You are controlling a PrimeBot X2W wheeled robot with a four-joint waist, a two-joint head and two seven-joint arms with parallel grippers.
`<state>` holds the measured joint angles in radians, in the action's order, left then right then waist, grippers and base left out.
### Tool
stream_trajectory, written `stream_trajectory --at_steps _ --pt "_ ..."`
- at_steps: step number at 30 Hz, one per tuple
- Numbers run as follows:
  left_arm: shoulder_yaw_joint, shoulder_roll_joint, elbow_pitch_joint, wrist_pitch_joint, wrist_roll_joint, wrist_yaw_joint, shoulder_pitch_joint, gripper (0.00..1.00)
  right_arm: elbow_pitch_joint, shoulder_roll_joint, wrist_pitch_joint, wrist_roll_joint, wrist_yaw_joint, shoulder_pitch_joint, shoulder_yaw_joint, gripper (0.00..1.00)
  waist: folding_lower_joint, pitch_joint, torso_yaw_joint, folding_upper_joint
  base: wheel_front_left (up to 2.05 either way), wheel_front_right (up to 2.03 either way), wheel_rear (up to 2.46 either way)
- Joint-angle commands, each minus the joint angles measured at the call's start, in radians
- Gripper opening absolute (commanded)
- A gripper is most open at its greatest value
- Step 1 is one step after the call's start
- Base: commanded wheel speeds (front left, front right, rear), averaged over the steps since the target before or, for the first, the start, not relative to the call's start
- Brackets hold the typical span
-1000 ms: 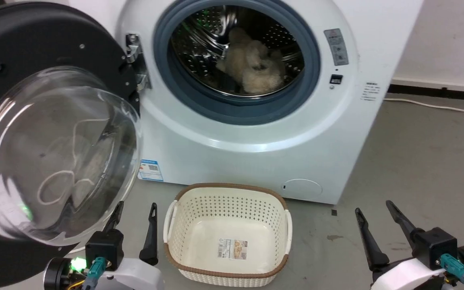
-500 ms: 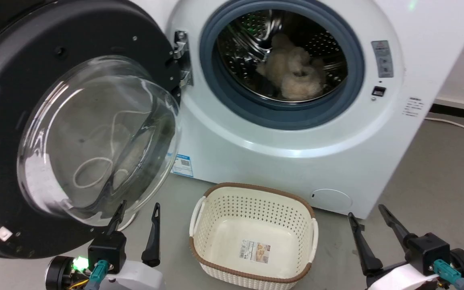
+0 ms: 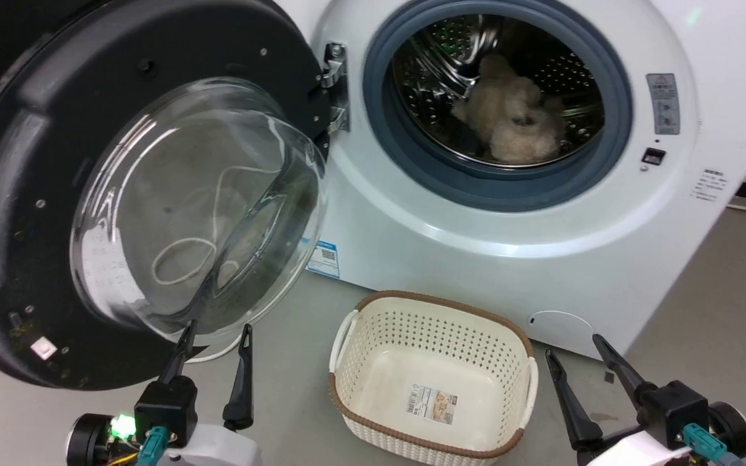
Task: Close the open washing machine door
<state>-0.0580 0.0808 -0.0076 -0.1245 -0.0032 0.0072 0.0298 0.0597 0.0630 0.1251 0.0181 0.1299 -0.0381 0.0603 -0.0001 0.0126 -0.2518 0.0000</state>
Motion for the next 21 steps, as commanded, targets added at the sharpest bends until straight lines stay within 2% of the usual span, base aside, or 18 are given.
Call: stream_trajectory --at_steps 1,21 --pt "-0.004 0.008 -0.005 -0.01 -0.005 0.007 0.011 1.0 0.006 0.007 0.009 0.007 0.0 0.004 0.004 1.0 0.0001 -0.001 -0.008 0.0 0.0 0.0 0.0" --pt "-0.035 0.027 -0.005 -0.056 -0.004 0.004 0.012 1.0 0.021 0.012 0.055 0.01 0.001 -0.022 0.024 1.0 0.0001 0.0 -0.099 0.0 0.0 0.0 0.0"
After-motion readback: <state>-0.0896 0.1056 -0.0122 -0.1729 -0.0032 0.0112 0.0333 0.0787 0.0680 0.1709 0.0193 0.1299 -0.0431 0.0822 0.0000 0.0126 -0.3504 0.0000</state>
